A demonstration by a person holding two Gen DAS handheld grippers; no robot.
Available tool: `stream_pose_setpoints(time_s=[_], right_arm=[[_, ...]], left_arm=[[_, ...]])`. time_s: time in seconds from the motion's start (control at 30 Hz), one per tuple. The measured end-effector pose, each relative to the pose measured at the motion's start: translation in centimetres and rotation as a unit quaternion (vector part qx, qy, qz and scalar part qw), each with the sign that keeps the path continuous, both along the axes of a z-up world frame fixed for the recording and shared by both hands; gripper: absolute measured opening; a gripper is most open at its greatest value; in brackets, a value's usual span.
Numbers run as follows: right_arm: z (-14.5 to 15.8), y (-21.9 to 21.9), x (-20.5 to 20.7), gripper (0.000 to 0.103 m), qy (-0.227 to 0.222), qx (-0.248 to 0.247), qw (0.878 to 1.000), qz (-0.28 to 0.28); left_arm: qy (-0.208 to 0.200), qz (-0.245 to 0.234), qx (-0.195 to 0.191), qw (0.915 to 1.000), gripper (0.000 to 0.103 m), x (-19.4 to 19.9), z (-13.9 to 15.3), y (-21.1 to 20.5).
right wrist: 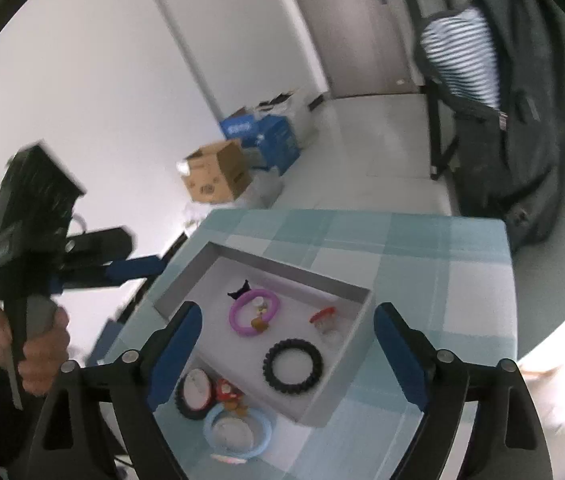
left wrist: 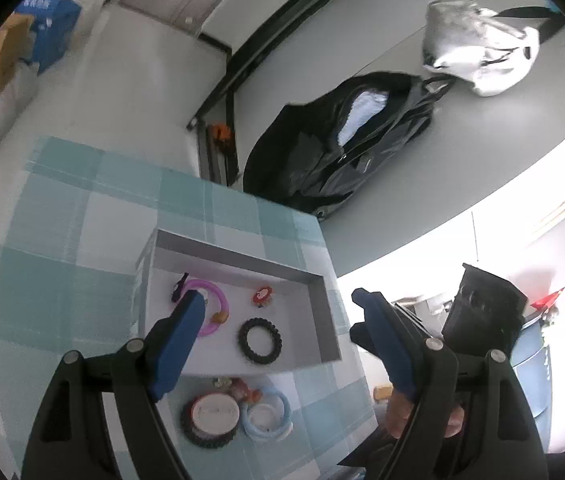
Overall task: Organize jewelry
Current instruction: 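Close the left tool on the white round badge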
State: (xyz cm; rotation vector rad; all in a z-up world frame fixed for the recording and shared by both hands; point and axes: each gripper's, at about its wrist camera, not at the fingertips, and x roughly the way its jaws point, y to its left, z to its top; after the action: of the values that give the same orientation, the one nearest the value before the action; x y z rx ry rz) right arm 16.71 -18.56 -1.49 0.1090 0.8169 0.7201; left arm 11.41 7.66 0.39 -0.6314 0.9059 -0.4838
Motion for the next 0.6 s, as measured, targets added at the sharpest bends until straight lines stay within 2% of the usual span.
stream_pose_setpoints(time_s=[0.1,0.2,0.3,0.37,0.4,0.43,0.53,0.6], right_arm=[[0.6,-0.8,-1.3,0.09,-0.007,0.013,1.0,-0.017],[1.2,-1.2,-2.7,0.09,-0.024,0.012,0.999,-0.03],[1.7,-1.4,-3.6,0.09,-0.03,0.02,0.998,-0.044],[1.9,-2.0,-4.3,0.09,-0.033,0.027,0.998,-0.056],[1.9,-2.2,-4.4,0.09,-0.033,0.031,0.997,-0.06],[1.9,-2.4,-4.7,0.09,-0.031,0.036,0.997,-0.066],[2.0,-3.0,-5.3,0.09,-0.026,0.044,0.996,-0.076],[1.8,-3.3,-5.6,0.09,-0.019,0.049,0.995,-0.079]], left_arm=[[-0.008,0.011,-0.002,0.9999,0.078,-1.5,0.4,0.4],[-0.007,0.023,0.042,0.9988,0.078,-2.8,0.3,-0.1],[0.013,0.025,0.115,0.993,0.078,-3.8,-0.8,-1.4],[0.041,0.007,0.164,0.9855,0.078,-4.4,-2.5,-2.7],[0.062,-0.001,0.206,0.9767,0.078,-4.5,-3.6,-3.7],[0.067,-0.005,0.226,0.9718,0.078,-4.7,-4.4,-4.1],[0.063,-0.02,0.286,0.9559,0.078,-4.4,-5.6,-6.2],[0.051,-0.029,0.307,0.9499,0.078,-4.1,-6.0,-7.1]])
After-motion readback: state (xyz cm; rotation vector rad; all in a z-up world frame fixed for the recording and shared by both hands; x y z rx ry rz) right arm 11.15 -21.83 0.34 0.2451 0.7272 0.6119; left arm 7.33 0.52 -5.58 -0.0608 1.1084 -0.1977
